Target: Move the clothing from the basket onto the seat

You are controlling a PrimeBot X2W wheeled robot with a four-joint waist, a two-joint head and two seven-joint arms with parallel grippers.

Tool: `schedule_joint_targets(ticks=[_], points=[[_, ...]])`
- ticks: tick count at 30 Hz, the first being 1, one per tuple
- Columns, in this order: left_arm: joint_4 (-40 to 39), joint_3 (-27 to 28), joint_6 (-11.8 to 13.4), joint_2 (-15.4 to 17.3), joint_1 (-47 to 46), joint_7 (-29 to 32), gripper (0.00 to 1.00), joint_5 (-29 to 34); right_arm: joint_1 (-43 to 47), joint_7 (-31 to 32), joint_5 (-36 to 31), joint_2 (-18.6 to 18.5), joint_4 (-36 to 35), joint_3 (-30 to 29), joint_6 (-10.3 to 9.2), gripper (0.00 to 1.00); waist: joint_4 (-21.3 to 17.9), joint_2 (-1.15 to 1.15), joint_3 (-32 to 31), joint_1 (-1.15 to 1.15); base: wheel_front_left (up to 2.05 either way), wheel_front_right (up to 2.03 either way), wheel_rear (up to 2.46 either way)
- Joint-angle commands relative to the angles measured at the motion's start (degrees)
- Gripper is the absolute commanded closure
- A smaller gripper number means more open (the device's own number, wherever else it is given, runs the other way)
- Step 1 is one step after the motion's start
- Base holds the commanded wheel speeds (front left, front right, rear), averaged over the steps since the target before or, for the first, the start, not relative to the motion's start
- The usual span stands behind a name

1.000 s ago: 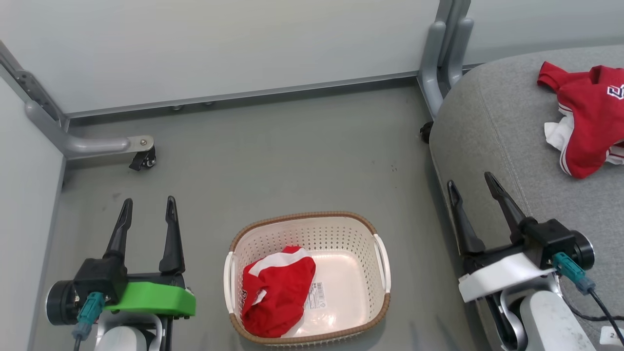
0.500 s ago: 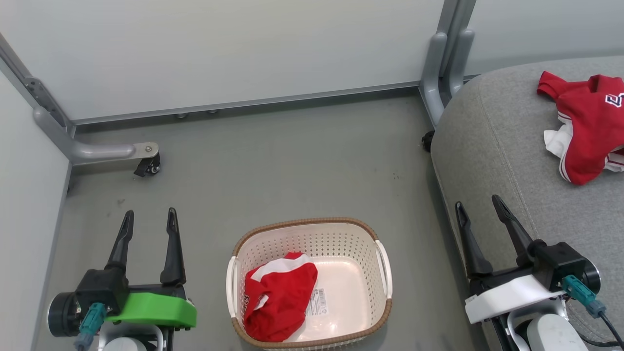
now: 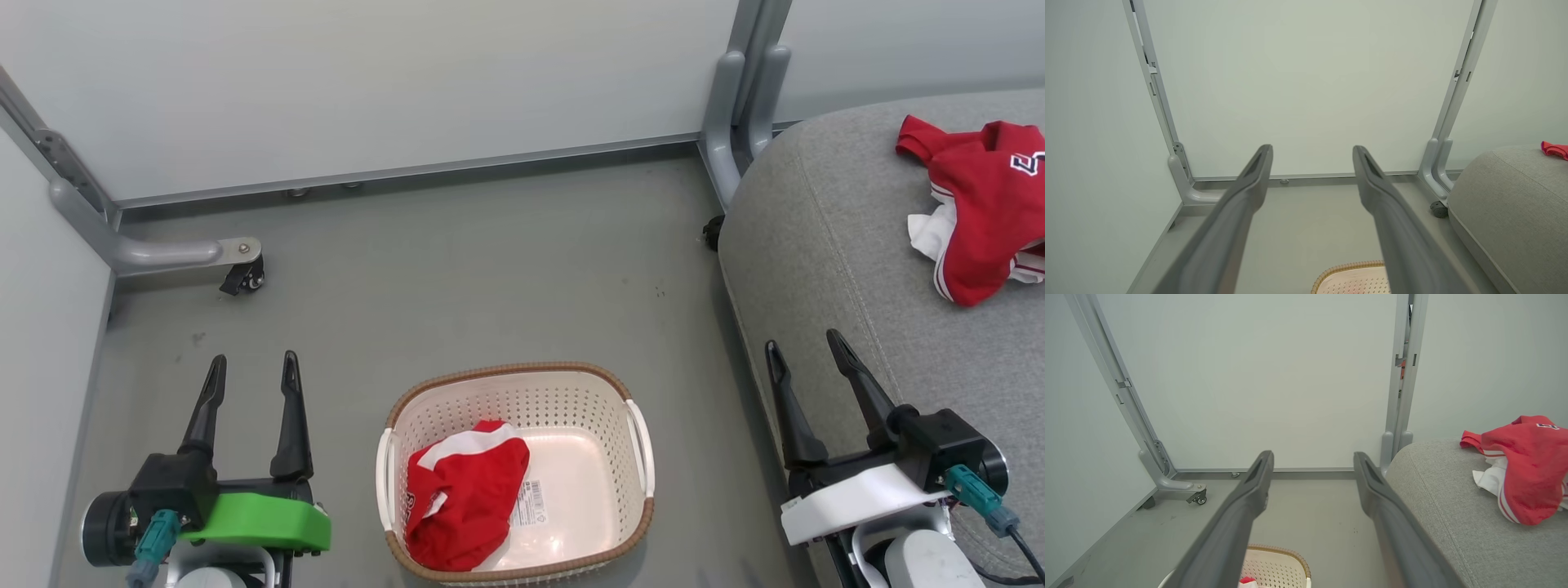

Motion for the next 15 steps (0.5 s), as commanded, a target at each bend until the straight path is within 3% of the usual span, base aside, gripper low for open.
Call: schedule_joint_targets(ticks=[1,15], points=[[-0.21,-0.01,-0.12,-0.02,0.00,0.06,0.00,0.56,0.00,-0.14,-0.15,-0.14,-0.31,-0.10,-0.04,0.00,-0.01,0.00,0.17,0.00,0.00,0.00,0.00],[0.70,-0.64,-1.10,0.04,-3.56,0.06,0.00,1.68,-2.29,-0.14,-0.56,-0.14,-0.44,0.83,-0.04,0.00,-1.77,0.00,2.49,0.00,0.00,0.00,0.00]])
